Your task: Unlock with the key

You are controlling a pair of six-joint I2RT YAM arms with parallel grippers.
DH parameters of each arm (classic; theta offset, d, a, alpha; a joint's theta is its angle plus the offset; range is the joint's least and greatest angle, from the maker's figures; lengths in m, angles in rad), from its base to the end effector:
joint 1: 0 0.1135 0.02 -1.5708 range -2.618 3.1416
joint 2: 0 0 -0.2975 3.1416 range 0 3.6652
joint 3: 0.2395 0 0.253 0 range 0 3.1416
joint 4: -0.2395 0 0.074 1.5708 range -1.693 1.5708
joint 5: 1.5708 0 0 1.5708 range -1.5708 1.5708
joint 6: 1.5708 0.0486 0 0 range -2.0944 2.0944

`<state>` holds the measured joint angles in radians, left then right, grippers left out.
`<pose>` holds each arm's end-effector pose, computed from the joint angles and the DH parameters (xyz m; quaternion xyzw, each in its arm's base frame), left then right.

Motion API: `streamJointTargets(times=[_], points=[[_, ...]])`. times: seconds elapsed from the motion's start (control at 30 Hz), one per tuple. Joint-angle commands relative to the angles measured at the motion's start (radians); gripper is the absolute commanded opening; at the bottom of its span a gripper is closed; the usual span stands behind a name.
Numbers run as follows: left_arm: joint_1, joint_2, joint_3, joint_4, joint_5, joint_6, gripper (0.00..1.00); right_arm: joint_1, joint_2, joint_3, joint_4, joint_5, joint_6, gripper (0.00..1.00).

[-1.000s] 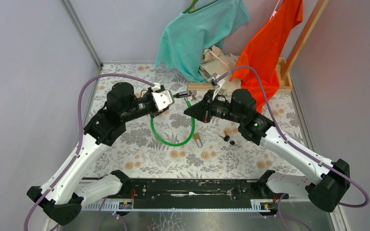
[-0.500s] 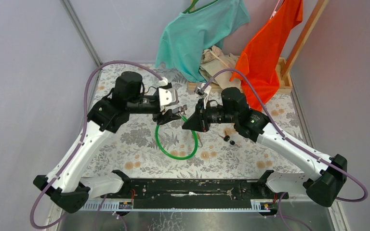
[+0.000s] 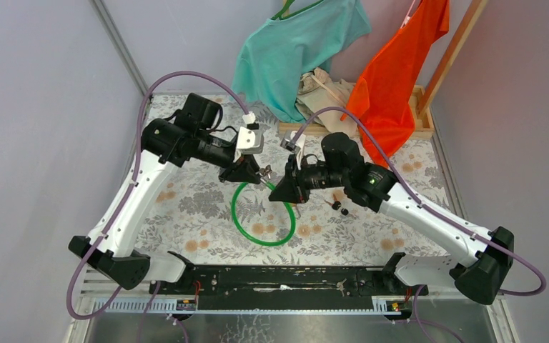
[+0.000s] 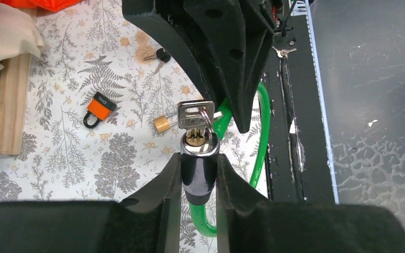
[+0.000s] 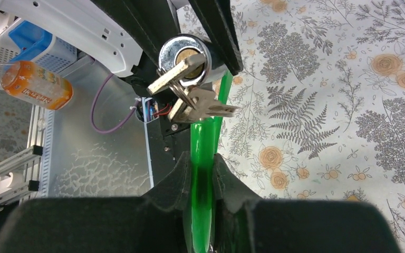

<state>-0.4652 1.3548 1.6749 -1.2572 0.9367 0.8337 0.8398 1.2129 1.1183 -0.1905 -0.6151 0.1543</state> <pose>0.1893 -0.1389 0.4556 0.6248 0.5902 -0.3708 0.3519 0.1629 0.2236 0.3967 -0.4273 0.6575 0.4854 0.3867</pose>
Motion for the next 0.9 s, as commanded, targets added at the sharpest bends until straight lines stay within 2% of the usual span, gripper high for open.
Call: streamJointTargets(times=[0.0, 0.1, 0.3, 0.4, 0.47, 0.57, 0.67, 0.87], points=[[0.027, -0.008, 0.036, -0.101, 0.013, 0.066, 0.08, 0.005, -0.048, 0.041, 0.059, -0.018, -0.016, 0.0], [0.067, -0.022, 0.041, -0.038, 0.022, 0.024, 0.0, 0.005, -0.057, 0.034, 0.05, -0.015, -0.016, 0.0], [0.167, -0.033, 0.047, -0.025, 0.074, 0.017, 0.0, 0.005, -0.11, -0.016, 0.039, 0.023, -0.016, 0.0], [0.174, -0.03, 0.033, -0.016, 0.06, 0.013, 0.0, 0.005, -0.126, -0.038, 0.021, 0.083, 0.011, 0.0], [0.174, -0.035, -0.005, 0.062, 0.013, -0.062, 0.0, 0.005, -0.135, -0.056, 0.005, 0.135, 0.037, 0.0], [0.179, -0.052, -0.093, 0.217, -0.112, -0.192, 0.0, 0.004, -0.152, -0.102, -0.024, 0.255, 0.105, 0.0], [0.18, -0.041, -0.169, 0.294, -0.216, -0.22, 0.0, 0.004, -0.174, -0.151, -0.07, 0.466, 0.207, 0.0], [0.178, 0.074, -0.268, 0.425, -0.353, -0.293, 0.0, 0.003, -0.159, -0.192, -0.193, 0.714, 0.398, 0.0]])
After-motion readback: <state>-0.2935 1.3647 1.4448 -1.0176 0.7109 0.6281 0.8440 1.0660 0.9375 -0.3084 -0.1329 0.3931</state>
